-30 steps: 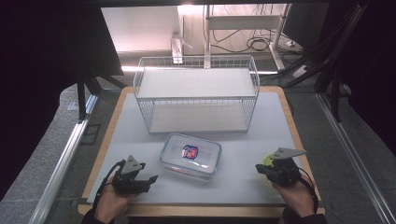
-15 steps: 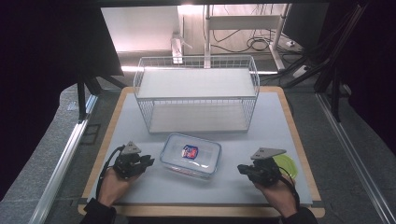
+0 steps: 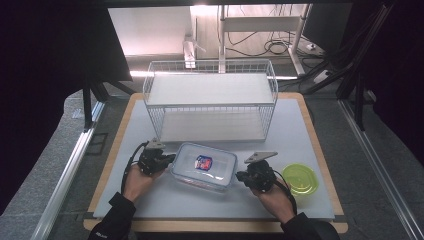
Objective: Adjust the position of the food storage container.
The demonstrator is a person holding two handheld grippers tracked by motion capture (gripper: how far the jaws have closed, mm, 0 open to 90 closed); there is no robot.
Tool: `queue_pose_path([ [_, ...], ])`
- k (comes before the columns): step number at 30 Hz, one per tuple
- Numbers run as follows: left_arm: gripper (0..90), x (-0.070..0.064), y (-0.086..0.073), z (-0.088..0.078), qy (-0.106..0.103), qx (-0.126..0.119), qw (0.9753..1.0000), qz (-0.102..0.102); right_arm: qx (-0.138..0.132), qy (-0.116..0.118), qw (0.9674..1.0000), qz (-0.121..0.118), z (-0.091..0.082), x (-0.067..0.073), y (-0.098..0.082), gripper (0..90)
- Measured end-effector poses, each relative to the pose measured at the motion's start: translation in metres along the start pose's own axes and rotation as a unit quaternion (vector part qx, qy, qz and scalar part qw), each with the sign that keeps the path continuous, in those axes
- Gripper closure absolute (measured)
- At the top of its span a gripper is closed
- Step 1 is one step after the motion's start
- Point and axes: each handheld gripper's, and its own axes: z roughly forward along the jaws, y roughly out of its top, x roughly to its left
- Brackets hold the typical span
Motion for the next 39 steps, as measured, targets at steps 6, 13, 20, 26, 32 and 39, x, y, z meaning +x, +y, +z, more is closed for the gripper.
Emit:
queue_pose_path([
  [6, 90.0, -0.017, -0.002, -0.003, -0.008, 0.019, 0.9998, 0.003, 0.013, -0.039, 0.9991, 0.009, 0.000, -0.006, 0.004, 89.9],
  [13, 90.0, -0.040, -0.009, -0.010, 0.003, 0.034, 0.9992, 0.023, 0.021, -0.066, 0.9975, 0.014, -0.001, -0.015, 0.006, 90.0],
  [20, 90.0, -0.046, -0.012, -0.013, 0.010, 0.039, 0.9989, 0.025, 0.021, -0.070, 0.9973, 0.002, -0.001, -0.012, 0.005, 90.0],
  [26, 90.0, -0.055, -0.018, -0.018, 0.016, 0.040, 0.9988, 0.022, 0.021, -0.067, 0.9975, -0.003, -0.002, -0.011, 0.003, 90.0],
  [32, 75.0, -0.059, -0.022, -0.025, 0.024, 0.048, 0.9976, 0.044, 0.025, -0.069, 0.9969, -0.029, -0.006, -0.009, 0.003, 89.5],
  [39, 45.1, -0.054, -0.025, -0.038, 0.057, 0.037, 0.9955, 0.066, -0.004, -0.056, 0.9979, -0.034, -0.028, -0.012, 0.000, 73.9],
])
